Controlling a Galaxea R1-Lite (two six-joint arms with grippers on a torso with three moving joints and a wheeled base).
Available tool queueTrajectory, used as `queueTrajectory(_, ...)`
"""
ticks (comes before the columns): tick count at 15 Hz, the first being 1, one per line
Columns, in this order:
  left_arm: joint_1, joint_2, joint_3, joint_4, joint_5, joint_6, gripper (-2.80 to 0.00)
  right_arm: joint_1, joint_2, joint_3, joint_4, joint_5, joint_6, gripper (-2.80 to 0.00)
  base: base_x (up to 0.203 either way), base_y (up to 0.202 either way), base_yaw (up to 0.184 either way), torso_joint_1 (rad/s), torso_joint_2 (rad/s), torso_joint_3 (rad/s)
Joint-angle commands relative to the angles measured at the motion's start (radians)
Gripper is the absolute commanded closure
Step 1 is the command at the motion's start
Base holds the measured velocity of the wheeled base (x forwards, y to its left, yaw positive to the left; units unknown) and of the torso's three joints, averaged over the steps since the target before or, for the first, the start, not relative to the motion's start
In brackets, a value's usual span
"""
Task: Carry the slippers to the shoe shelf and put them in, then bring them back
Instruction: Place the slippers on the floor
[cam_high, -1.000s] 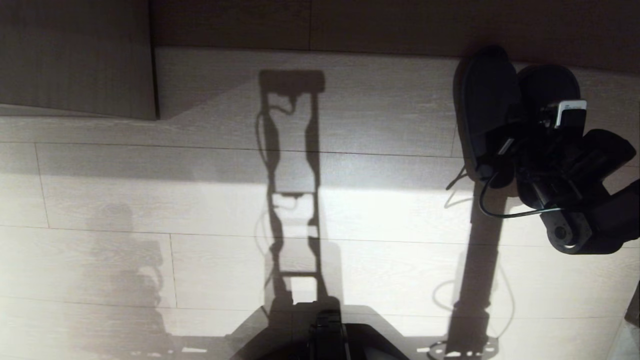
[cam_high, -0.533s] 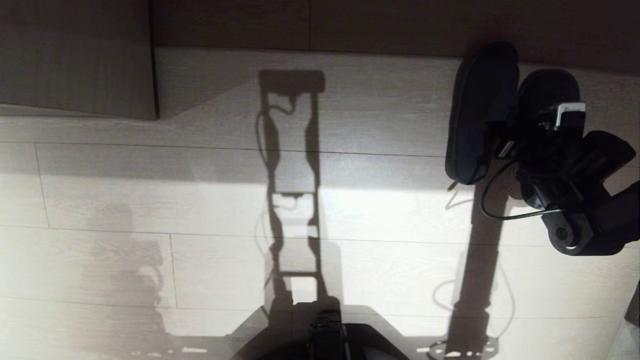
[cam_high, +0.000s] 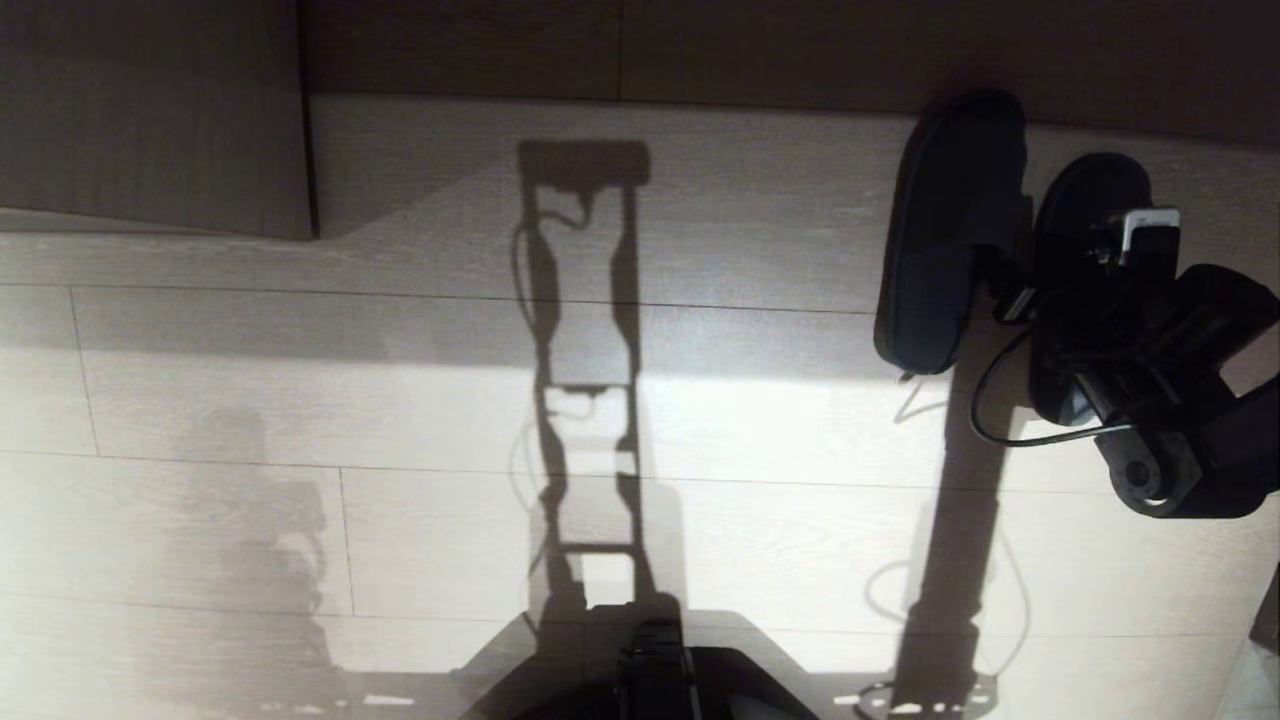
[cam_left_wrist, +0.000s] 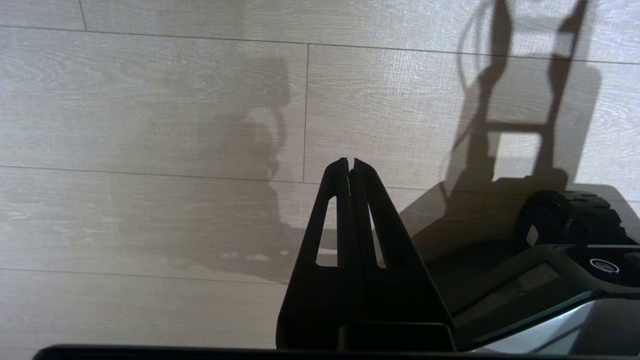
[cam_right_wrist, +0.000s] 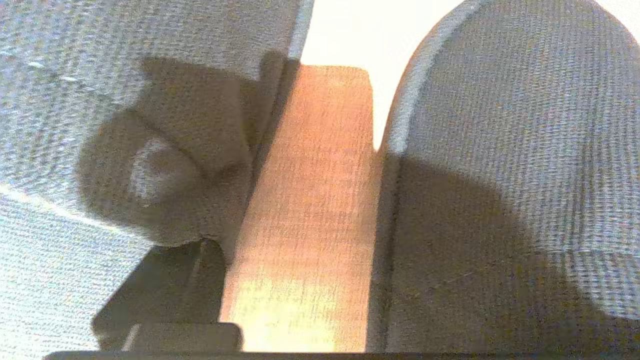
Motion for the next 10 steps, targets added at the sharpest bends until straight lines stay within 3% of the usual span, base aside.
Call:
queueTrajectory(1, 0.0, 0.0, 0.0, 0.0, 0.0, -0.001, 0.0, 0.0, -0.017, 0.009, -0.007, 0.0, 0.001, -2.8, 0.0, 0.0, 0.0, 0.0, 0.0, 0.0)
queueTrajectory(10, 0.0, 0.0, 0.0, 0.0, 0.0, -0.001, 0.0, -0.001, -0.055, 0.059, 0.021, 0.0, 0.032, -2.8, 0.0, 0.0, 0.0, 0.0, 0.0, 0.0)
